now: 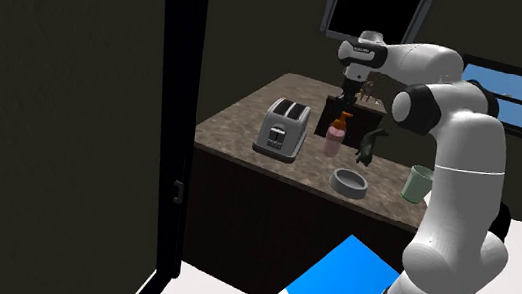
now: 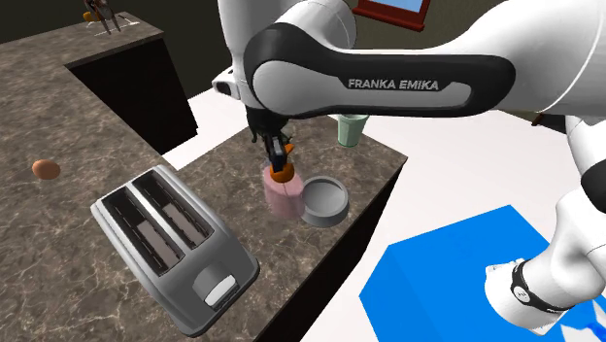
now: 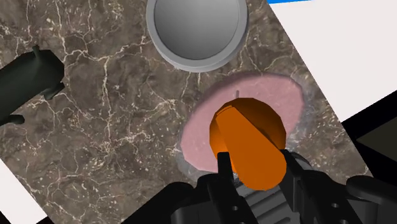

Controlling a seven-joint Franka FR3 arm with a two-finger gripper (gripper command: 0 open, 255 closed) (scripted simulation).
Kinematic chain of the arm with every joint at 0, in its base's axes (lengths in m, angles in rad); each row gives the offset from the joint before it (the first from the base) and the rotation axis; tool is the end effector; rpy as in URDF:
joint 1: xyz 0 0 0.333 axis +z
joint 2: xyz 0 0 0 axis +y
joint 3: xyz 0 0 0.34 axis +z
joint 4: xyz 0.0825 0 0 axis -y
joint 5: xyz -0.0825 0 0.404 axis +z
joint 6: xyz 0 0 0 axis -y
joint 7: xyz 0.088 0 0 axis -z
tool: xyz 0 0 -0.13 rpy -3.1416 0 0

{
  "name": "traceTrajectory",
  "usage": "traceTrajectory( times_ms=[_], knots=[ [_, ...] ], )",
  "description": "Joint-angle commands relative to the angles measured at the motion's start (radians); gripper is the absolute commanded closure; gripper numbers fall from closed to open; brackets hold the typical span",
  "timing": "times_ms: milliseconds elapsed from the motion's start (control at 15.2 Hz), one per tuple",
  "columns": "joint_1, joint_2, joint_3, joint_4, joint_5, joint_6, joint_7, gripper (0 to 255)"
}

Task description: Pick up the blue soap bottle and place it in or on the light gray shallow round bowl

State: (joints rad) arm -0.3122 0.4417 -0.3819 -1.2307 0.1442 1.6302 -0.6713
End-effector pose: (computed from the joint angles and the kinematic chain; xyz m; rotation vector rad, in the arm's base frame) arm 0.5891 -0.3947 0.5285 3.1369 0.0003 -0.0318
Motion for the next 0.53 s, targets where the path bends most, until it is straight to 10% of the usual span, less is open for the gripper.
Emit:
traceTrajectory(
  times_ms=[0, 462],
  knots=[
    [-0.006, -0.054, -0.013, -0.056, -0.014, 0.004, -0.025, 255],
    [-0.039, -0.218, -0.058, -0.191, -0.067, -0.016, -0.115, 255]
  ],
)
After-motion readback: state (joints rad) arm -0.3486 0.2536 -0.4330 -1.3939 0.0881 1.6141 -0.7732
